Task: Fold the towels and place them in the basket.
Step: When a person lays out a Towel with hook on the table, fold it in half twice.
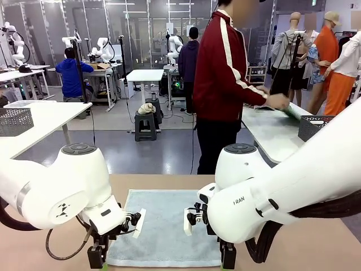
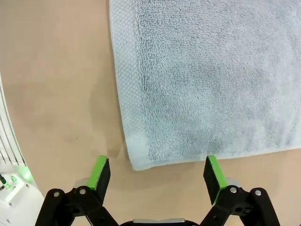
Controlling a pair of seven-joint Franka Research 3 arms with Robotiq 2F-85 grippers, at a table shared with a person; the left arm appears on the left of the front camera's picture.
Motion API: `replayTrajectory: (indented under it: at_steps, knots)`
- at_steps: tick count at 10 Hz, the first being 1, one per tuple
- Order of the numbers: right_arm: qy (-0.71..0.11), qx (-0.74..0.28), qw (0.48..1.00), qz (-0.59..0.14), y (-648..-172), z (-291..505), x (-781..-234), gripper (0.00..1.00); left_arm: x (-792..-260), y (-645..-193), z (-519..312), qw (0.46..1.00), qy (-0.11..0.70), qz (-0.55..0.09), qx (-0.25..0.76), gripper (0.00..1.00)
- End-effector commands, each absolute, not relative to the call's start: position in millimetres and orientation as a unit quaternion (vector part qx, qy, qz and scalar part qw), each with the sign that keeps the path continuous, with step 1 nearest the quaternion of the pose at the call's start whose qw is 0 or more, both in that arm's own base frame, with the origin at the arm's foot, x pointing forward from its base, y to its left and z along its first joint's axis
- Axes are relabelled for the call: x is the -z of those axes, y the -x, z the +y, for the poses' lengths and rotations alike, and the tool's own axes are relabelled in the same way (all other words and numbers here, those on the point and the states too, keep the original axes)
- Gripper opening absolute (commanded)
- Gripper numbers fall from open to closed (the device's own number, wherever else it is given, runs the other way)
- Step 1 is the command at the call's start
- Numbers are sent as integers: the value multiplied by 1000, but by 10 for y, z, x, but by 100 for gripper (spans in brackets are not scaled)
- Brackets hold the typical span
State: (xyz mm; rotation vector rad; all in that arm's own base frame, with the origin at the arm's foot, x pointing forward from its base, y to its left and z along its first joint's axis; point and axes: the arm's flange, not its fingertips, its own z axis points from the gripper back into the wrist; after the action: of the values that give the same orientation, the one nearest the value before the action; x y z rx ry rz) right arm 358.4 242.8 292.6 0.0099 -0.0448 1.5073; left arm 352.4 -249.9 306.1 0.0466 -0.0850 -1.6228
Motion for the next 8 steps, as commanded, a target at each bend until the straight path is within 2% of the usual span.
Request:
replayTrajectory:
  at_steps: [1, 4, 5, 6, 7, 8]
  knots:
    - [-11, -692, 721, -28, -3657, 2461, -2866, 100, -2926, -3571, -2484, 674, -9, -51, 737, 100]
    - [-9, -695, 718, -25, -3651, 2473, -2864, 100, -2884, -3581, -2488, 670, -4, -48, 740, 100]
    - [-12, -695, 718, -24, -3655, 2461, -2859, 95, -2874, -3590, -2488, 670, -3, -49, 741, 100]
    - [-13, -694, 719, -24, -3661, 2450, -2854, 80, -2868, -3594, -2488, 670, -7, -47, 741, 88]
    - [-11, -693, 721, -26, -3661, 2450, -2846, 82, -2873, -3587, -2482, 672, -9, -48, 739, 81]
    - [-9, -692, 721, -26, -3660, 2454, -2846, 82, -2883, -3579, -2467, 673, -8, -49, 738, 81]
